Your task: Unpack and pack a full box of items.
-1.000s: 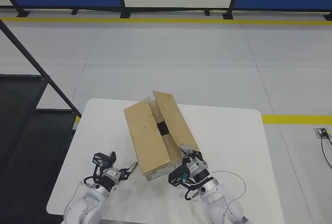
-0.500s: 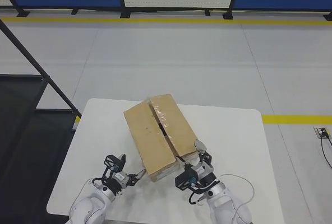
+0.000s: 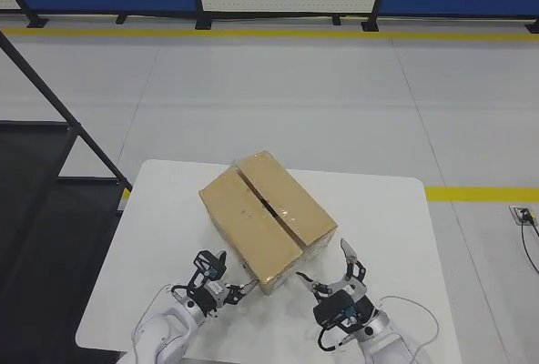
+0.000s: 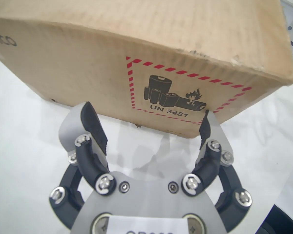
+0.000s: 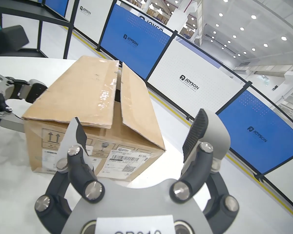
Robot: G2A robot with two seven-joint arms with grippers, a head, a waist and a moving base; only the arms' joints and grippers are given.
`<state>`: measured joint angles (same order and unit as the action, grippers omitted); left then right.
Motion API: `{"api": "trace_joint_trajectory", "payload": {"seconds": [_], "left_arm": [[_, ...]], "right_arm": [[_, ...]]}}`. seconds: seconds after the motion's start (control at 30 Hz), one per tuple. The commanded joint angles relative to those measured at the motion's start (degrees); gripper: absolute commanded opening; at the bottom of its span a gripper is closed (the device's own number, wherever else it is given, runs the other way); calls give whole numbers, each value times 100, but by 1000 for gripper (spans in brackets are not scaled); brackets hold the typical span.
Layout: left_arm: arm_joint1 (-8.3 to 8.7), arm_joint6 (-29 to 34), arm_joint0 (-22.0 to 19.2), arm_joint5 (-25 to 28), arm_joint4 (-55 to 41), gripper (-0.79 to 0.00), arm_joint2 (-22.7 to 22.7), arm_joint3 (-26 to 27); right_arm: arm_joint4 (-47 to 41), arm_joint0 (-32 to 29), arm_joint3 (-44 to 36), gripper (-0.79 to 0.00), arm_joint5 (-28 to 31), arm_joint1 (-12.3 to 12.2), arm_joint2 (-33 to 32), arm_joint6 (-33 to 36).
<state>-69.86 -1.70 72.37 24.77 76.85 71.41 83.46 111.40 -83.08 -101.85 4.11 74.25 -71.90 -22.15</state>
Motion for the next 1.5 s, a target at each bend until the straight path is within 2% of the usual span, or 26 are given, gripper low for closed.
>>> {"api": "trace_joint_trajectory", "payload": {"seconds": [0.0,0.1,0.3,0.43,0.53,0.8,1.03,1.47], "left_arm": [[-19,37,-79,23,-32,0,-101,-46],[-41,85,-179,48,-47,0,-217,-94],[-43,51,-216,122,-244,0,-193,-123],[1,-97,-39,94,-607,0,154,-63],[36,-192,105,35,-832,0,430,8],[64,-473,323,-485,-1543,0,1021,130],[46,-530,302,-838,-1962,0,1219,159],[37,-488,220,-1154,-2146,0,1404,134]], "right_arm": [[32,-127,-83,0,130,-26,-43,-93],[183,-249,-134,0,176,-39,32,-28],[576,-164,-66,0,-212,31,493,680],[927,10,43,0,-586,113,915,1190],[976,107,119,0,-679,153,1090,1320],[1050,353,392,0,-1239,273,1406,1682],[1026,503,601,0,-1600,344,1414,1943],[817,570,635,0,-1766,369,971,2306]]}}
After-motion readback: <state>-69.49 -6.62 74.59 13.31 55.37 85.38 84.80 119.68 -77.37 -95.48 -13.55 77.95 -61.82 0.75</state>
